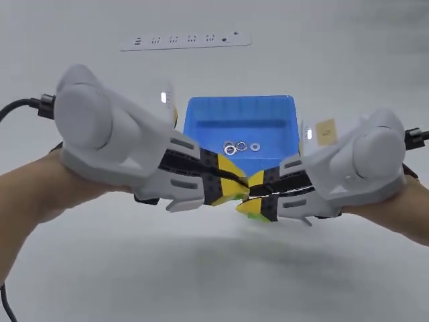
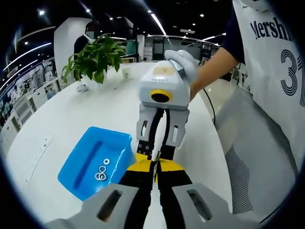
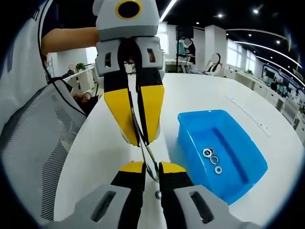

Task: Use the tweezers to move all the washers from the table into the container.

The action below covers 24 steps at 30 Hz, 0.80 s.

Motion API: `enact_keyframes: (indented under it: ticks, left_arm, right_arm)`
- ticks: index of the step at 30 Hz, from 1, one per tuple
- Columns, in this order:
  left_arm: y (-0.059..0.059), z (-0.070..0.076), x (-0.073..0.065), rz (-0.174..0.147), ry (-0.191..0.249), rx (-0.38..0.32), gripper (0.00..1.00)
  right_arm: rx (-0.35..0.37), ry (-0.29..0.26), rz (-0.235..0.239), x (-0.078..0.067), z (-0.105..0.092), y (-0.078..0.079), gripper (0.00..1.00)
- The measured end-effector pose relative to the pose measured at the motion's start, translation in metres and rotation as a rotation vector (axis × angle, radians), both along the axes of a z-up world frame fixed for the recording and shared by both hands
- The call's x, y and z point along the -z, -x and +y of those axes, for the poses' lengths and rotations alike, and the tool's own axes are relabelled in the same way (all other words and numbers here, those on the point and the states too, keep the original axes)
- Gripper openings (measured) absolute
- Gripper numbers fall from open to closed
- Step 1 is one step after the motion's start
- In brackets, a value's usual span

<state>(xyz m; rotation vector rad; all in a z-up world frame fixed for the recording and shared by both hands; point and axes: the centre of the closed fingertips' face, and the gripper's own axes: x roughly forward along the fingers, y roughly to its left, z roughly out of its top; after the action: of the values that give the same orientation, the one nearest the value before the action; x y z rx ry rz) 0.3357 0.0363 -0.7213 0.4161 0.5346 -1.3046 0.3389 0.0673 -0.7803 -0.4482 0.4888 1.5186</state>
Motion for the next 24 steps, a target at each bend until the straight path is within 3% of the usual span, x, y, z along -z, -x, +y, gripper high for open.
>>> enact_keyframes:
  ticks: [14,19,24]
  left_arm:
    - [-0.0005,0.0009,0.0009,-0.001,-0.012,0.004,0.06]
    - [0.0005,0.0021,0.0005,0.020,0.011,-0.006,0.06]
    - [0.0011,0.0027,-0.0074,0.011,0.020,-0.010,0.06]
  right_arm:
    - [-0.007,0.004,0.003,0.0008,0.0000,0.0003,0.11]
    - [-0.016,0.008,0.003,0.0006,-0.0002,0.0040,0.10]
    - [-0.003,-0.008,0.003,-0.0072,0.0007,0.0036,0.10]
